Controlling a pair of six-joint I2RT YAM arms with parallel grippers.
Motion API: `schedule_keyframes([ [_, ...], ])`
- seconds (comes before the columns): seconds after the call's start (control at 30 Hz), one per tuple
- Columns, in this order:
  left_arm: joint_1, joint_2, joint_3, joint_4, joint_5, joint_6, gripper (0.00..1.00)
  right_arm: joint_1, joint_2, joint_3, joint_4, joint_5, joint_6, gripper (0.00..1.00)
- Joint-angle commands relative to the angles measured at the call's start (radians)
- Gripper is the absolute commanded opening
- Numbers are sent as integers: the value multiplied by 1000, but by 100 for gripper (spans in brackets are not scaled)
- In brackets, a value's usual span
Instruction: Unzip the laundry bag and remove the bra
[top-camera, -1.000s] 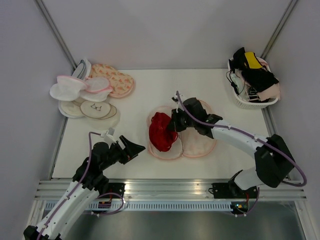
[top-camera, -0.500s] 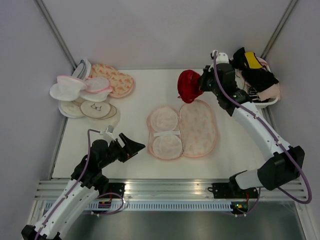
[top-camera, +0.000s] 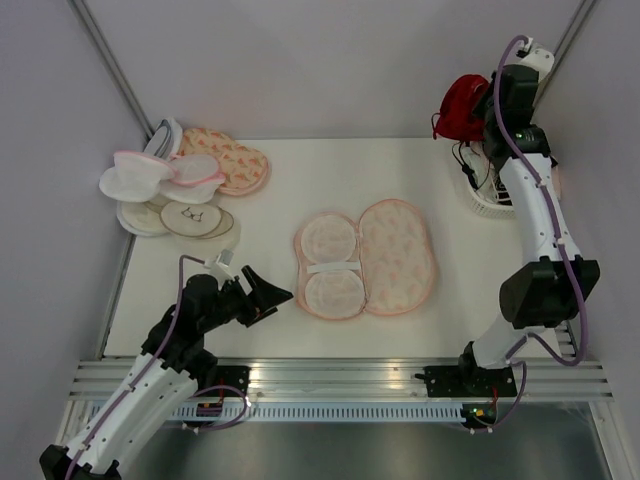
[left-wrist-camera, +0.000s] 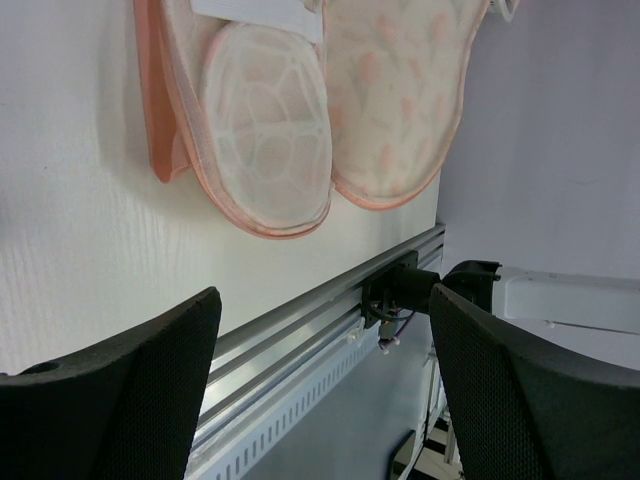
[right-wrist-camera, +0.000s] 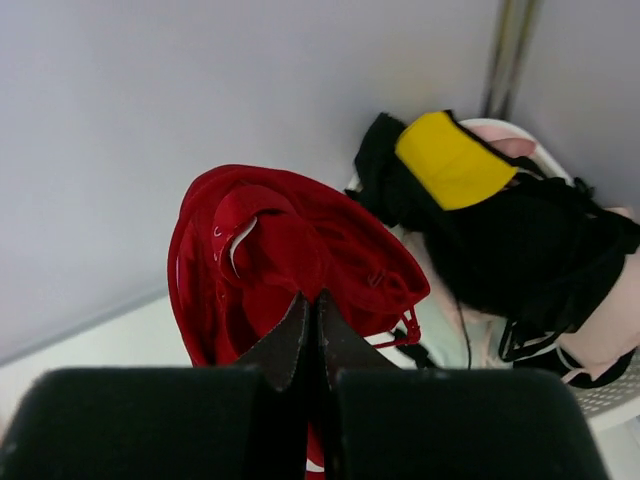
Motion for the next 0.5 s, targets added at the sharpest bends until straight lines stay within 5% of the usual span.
schedule_keyframes([
  [0.0, -2, 11, 69, -16, 52, 16, 88, -66, 82, 121, -51, 81, 45, 0],
  [0.47, -2, 152, 122, -4, 53, 25, 88, -281, 444, 253, -20, 39, 150, 0],
])
